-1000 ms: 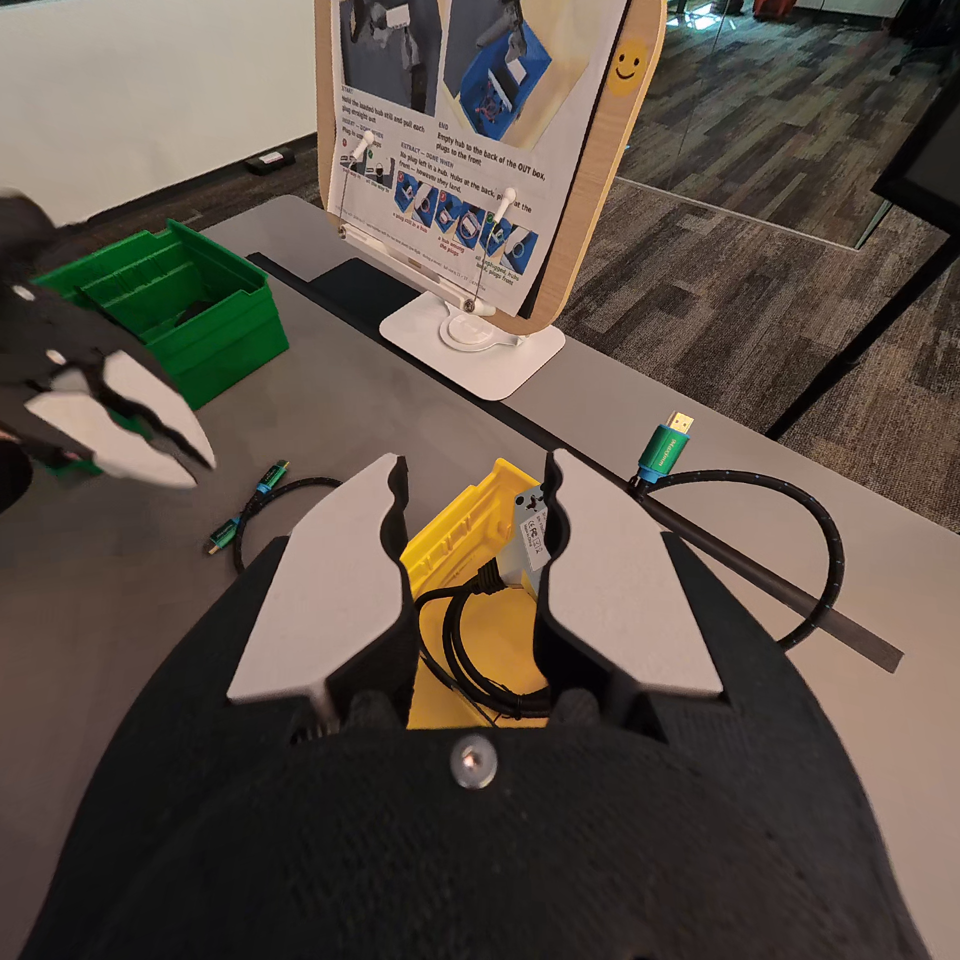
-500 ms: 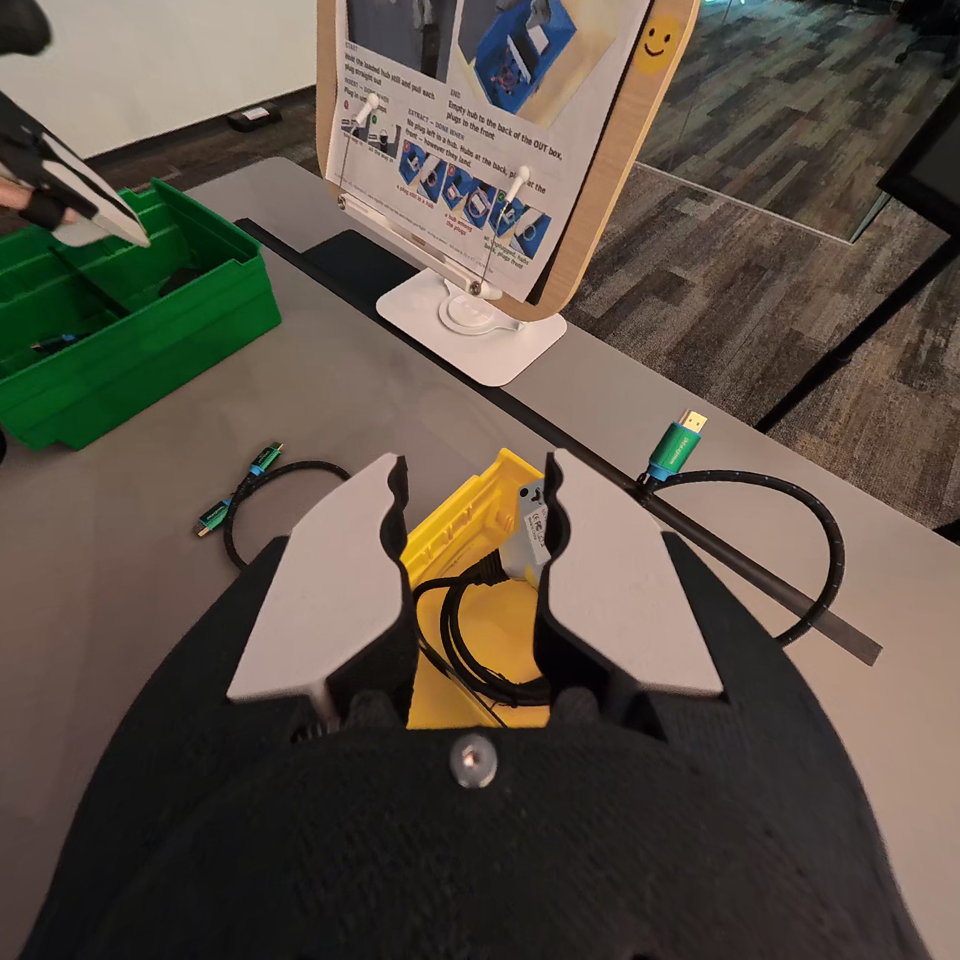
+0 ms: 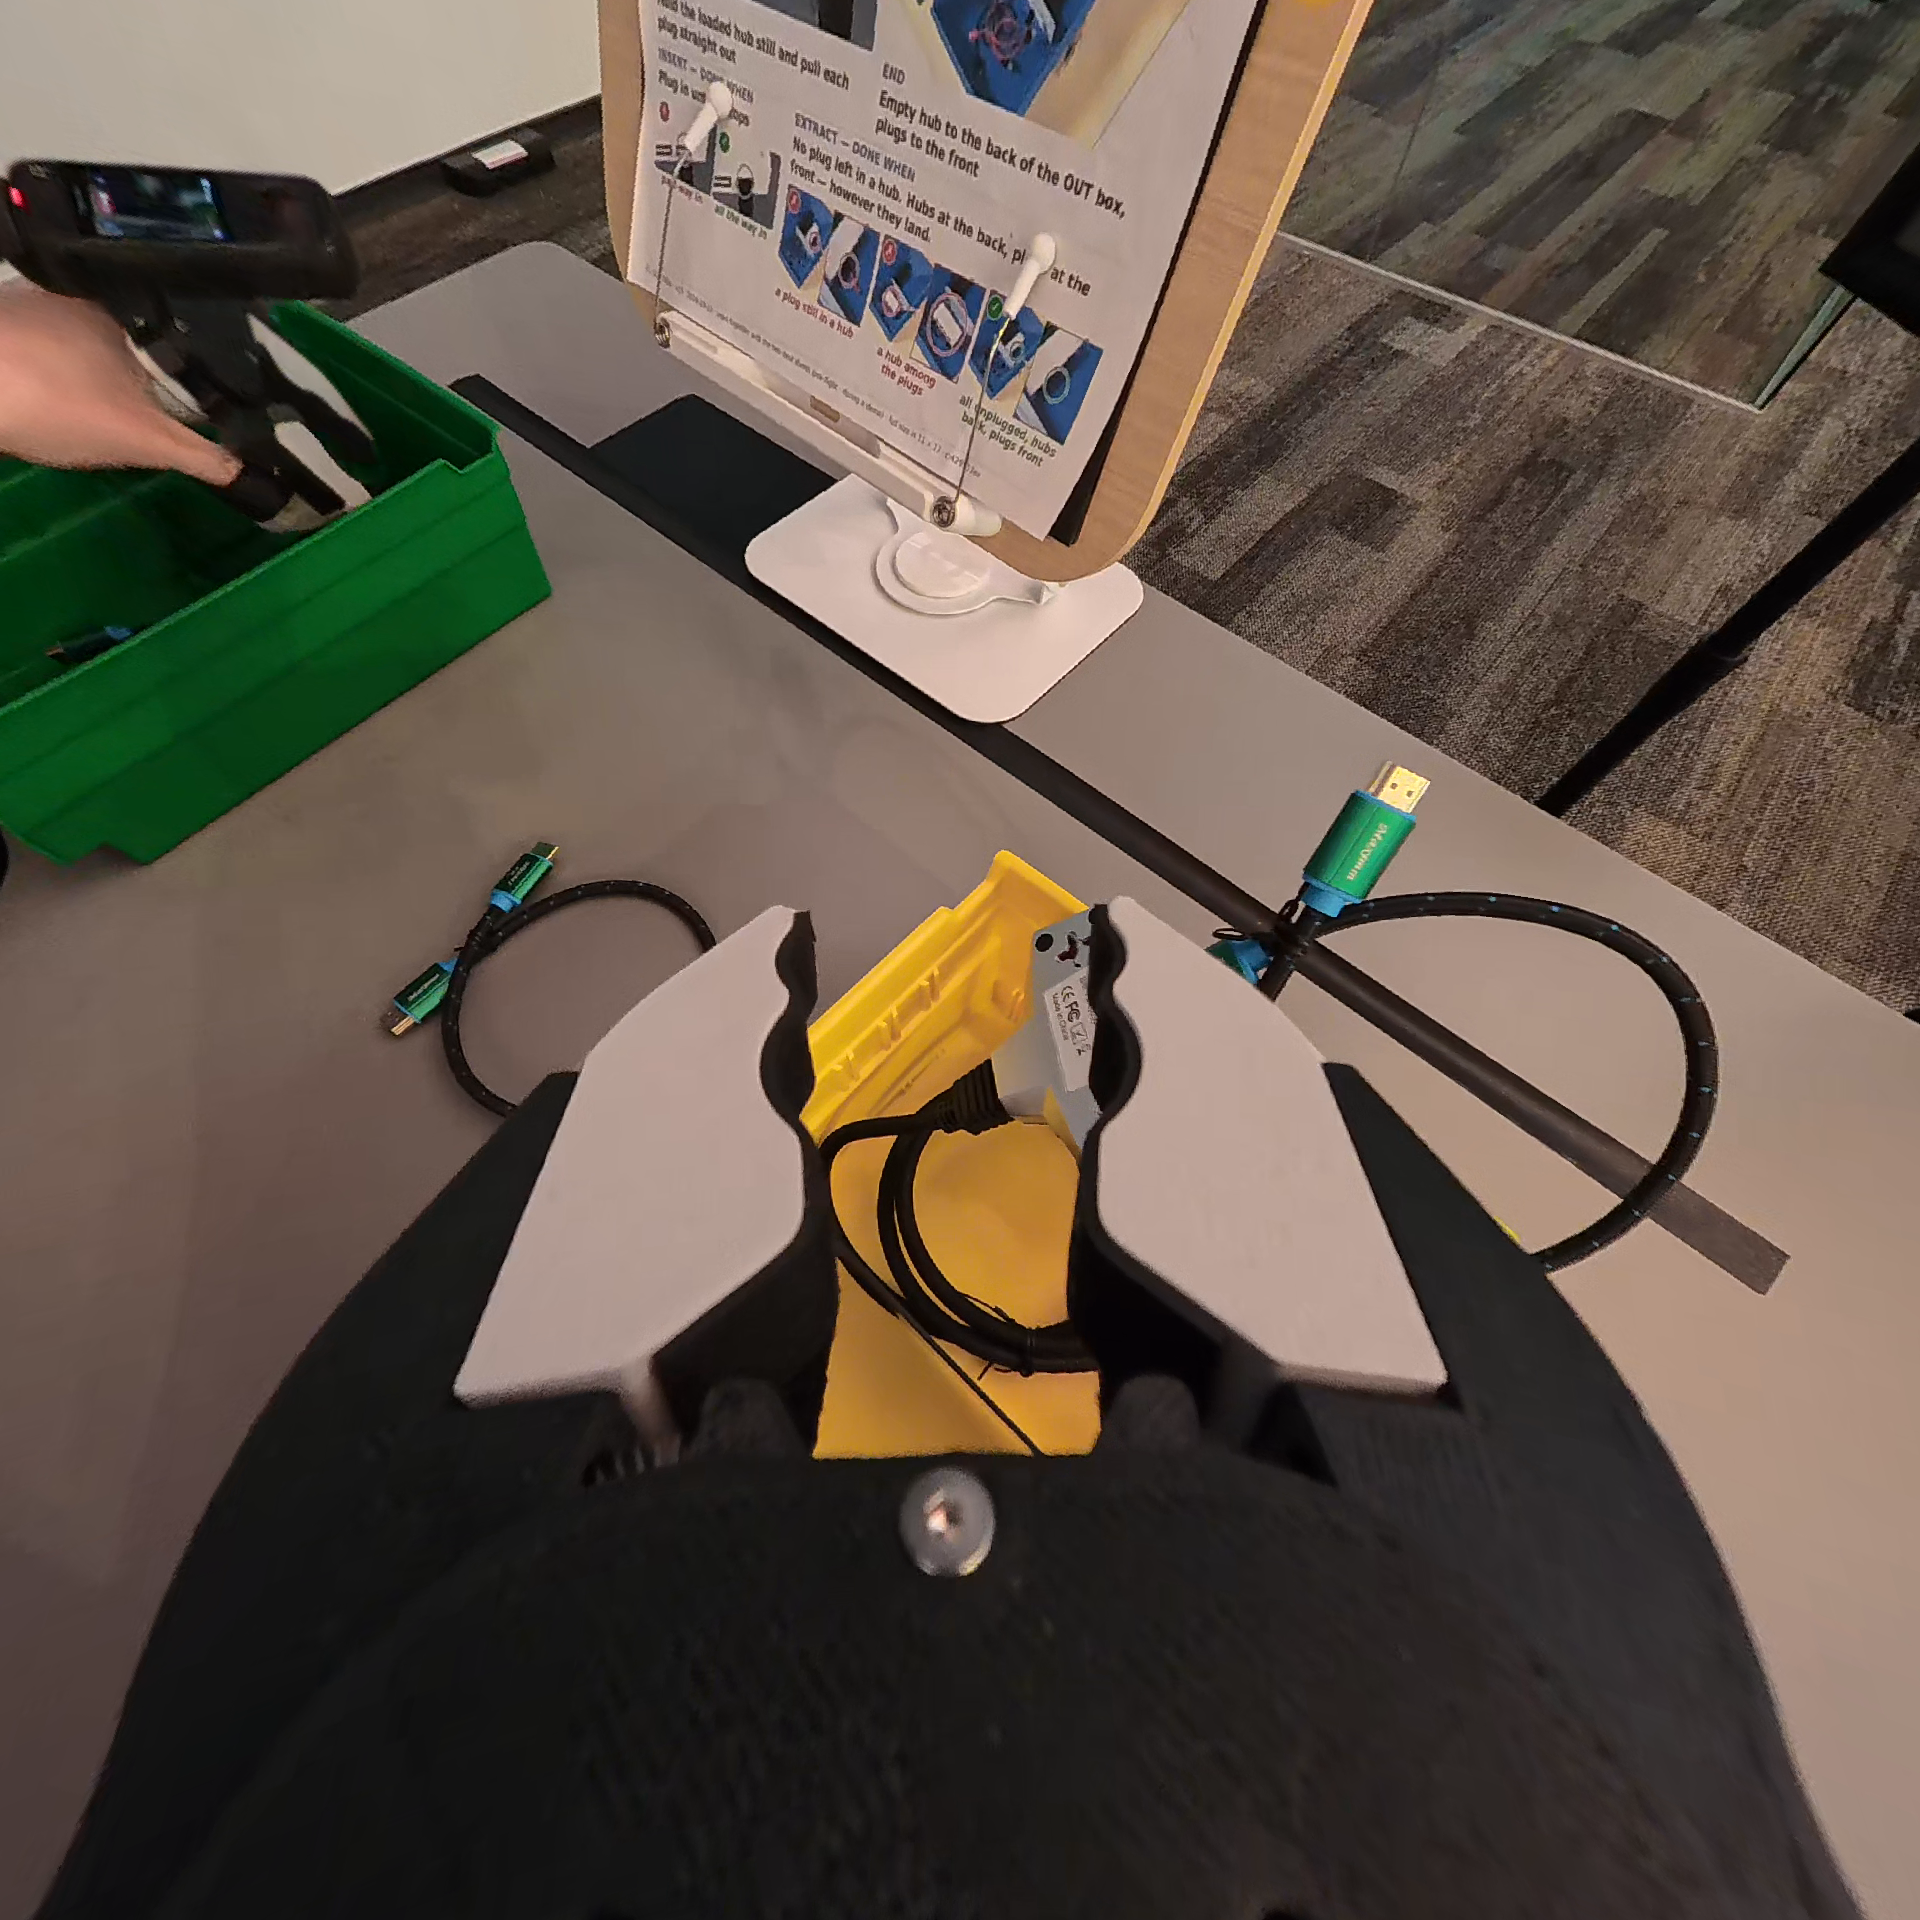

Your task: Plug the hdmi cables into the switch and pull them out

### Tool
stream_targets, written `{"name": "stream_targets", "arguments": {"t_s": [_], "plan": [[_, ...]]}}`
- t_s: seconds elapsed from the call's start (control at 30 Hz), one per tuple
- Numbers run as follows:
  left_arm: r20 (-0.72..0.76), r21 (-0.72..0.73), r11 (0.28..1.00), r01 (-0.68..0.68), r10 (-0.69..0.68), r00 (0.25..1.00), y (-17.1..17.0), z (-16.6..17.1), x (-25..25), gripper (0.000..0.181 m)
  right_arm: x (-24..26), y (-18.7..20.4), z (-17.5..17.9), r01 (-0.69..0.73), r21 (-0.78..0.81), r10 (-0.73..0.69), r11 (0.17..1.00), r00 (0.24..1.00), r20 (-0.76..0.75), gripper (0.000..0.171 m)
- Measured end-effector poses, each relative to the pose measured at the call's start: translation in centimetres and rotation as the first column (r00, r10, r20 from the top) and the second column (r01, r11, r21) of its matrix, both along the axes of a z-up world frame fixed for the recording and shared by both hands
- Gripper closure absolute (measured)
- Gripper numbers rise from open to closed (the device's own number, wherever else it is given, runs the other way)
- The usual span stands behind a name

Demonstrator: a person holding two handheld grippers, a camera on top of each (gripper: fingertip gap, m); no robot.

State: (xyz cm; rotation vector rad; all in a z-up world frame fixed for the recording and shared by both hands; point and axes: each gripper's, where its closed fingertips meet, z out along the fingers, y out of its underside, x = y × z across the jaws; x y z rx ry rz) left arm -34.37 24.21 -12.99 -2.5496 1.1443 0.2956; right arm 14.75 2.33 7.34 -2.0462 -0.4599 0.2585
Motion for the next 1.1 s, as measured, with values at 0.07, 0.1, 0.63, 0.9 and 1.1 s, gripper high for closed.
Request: {"name": "stream_targets", "arguments": {"t_s": [0.07, 0.1, 0.63, 0.9, 1.1], "plan": [[-0.054, -0.011, 0.985, 0.171, -0.171, 0.984, -0.2, -0.3, 0.4, 0.122, -0.2, 0.0, -0.1, -0.009, -0.003, 0.009, 1.000, 1.000, -0.004, 0.119], [-0.085, -0.028, 0.964, 0.265, -0.267, 0.960, -0.4, -0.5, 0.5, 0.121, -0.2, 0.0, -0.2, -0.012, -0.006, 0.011, 1.000, 1.000, -0.002, 0.119], [-0.220, -0.345, 0.745, 0.570, -0.655, 0.723, -0.9, -1.7, -2.4, 0.117, -0.9, 0.7, -3.3, -0.018, -0.120, 0.036, 0.993, 0.989, 0.144, 0.119], [-0.286, -0.398, 0.713, 0.578, -0.695, 0.660, -1.7, -1.7, -2.6, 0.119, -1.6, 0.9, -4.3, -0.029, -0.154, 0.058, 0.988, 0.980, 0.188, 0.120], [-0.269, -0.358, 0.706, 0.611, -0.705, 0.656, -1.7, -1.5, -2.3, 0.107, -1.4, 1.0, -4.3, -0.024, -0.156, 0.053, 0.987, 0.982, 0.183, 0.120]]}}
